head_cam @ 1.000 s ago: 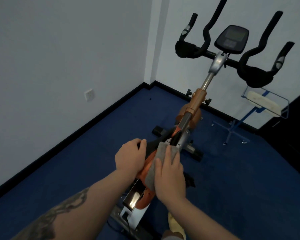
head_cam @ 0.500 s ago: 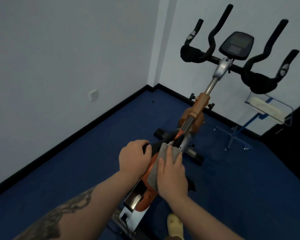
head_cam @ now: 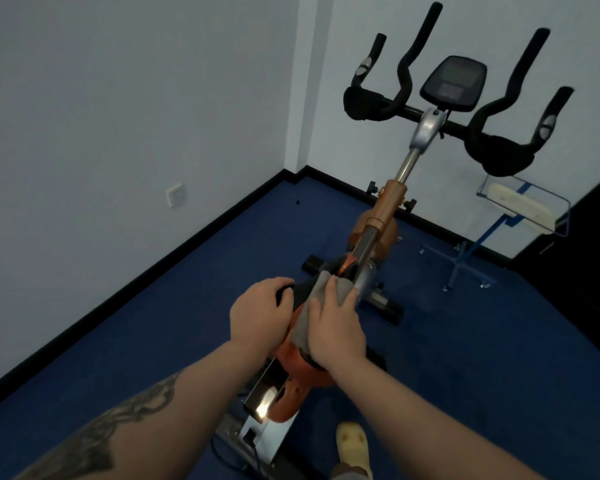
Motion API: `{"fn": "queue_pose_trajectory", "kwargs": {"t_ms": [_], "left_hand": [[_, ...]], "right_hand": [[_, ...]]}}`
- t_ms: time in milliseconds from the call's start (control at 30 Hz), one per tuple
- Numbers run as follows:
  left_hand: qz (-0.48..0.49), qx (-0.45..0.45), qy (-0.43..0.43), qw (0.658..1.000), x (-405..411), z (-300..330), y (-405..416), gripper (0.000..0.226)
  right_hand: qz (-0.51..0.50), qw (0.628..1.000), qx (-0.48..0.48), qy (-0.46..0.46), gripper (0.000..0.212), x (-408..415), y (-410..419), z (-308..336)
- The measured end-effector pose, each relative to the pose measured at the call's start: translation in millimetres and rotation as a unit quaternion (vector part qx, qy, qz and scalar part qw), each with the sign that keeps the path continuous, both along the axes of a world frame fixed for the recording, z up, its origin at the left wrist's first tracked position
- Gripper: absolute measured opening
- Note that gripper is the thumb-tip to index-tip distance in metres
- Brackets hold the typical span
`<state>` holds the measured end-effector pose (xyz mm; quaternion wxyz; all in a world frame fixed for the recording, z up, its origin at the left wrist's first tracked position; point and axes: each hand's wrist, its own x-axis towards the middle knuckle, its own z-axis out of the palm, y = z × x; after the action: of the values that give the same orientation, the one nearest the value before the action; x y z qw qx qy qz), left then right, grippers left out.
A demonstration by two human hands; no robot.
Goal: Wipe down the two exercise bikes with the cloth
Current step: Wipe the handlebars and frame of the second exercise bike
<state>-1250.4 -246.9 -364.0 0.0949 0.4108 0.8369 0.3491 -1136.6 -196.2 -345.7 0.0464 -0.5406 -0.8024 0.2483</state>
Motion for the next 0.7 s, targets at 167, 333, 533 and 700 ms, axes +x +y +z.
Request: {"fn": "queue_pose_trajectory", "kwargs": {"t_ms": [167,333,533,700], "left_hand": [[-0.001,0.009,-0.010,1.000,1,-1,-2,0.027],[-0.001,0.009,-0.012,1.000,-2,0,1,0.026],[0.000,0.008,-0.005,1.000,0,-2,-1,0.028],[-0.001,0.008,-0.008,1.000,0,-2,-1,0.027]], "right_hand": [[-0.004,1.000,0.001,0.020,0.060,7,-18,-5],[0.026,0.997,0.070,-0.016,0.060,16,-26,-11],[-0.048,0.996,-0.055,0.044,0.063,-1,8,3],[-0.045,0.993,-0.030,0.109,0.064,22,-38,-4]]}}
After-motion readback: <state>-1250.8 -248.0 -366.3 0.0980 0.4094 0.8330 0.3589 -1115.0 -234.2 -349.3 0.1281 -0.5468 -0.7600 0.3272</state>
